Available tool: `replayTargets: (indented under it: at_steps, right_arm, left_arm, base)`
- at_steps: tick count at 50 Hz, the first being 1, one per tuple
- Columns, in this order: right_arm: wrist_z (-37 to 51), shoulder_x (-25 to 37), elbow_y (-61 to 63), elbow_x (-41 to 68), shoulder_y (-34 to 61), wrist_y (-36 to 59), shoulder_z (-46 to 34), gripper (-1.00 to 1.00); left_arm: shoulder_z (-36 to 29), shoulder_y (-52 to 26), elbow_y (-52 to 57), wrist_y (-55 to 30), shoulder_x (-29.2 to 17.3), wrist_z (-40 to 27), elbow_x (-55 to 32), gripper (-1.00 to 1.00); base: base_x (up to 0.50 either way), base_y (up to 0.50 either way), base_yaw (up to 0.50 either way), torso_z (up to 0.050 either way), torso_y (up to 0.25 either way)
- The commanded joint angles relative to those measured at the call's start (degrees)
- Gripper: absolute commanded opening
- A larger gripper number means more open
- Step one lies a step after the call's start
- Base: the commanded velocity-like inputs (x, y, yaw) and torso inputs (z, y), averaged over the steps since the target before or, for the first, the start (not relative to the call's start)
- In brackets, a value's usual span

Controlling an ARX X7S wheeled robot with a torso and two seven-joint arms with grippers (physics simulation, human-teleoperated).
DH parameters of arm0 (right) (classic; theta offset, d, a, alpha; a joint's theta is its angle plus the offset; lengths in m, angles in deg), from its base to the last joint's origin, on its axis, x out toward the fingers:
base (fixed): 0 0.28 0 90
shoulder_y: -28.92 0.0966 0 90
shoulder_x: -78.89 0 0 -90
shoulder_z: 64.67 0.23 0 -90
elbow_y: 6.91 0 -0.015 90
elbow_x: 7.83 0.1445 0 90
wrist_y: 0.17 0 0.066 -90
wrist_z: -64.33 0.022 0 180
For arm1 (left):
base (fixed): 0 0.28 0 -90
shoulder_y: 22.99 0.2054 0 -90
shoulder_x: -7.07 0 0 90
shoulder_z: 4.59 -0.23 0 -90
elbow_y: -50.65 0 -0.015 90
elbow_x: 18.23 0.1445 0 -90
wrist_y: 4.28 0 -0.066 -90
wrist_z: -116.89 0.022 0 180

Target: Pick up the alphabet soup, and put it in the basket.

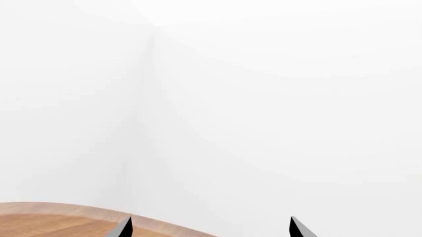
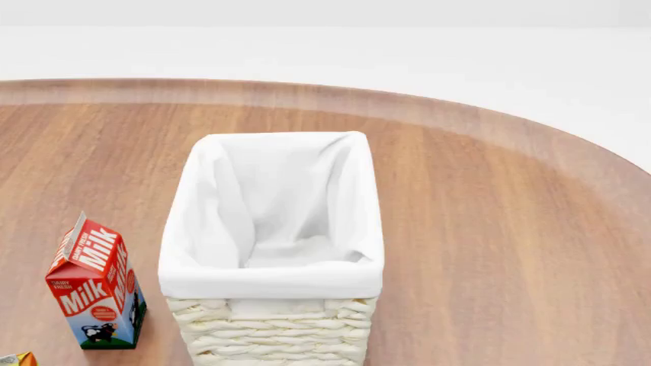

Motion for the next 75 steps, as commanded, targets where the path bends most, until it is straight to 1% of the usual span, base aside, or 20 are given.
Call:
replayTargets:
  at_steps: [1, 40, 75]
  right_arm:
    - [-0.01, -0.72, -0.65, -0.83, 0.57, 0.11, -0.78, 1.0]
    - [2.2, -2.25, -4.05, -5.29, 1.79, 0.74, -2.65, 1.0]
    - [3.04, -2.74, -5.26, -6.05, 2.64, 0.92, -3.3, 1.0]
  left_arm:
    - [-0.03, 0.05, -0.01, 0.18, -0.12, -0.07, -0.15, 1.0]
    - [-0.04, 0.13, 0.2, 0.17, -0.51, -0.65, -0.19, 1.0]
    - [-0.43, 0.03, 0.02, 0.48, -0.78, -0.92, -0.22, 1.0]
  base:
    - [0.0, 0.0, 0.0, 0.0, 0.0]
    - [0.0, 0.0, 0.0, 0.0, 0.0]
    - [0.0, 0.0, 0.0, 0.0, 0.0]
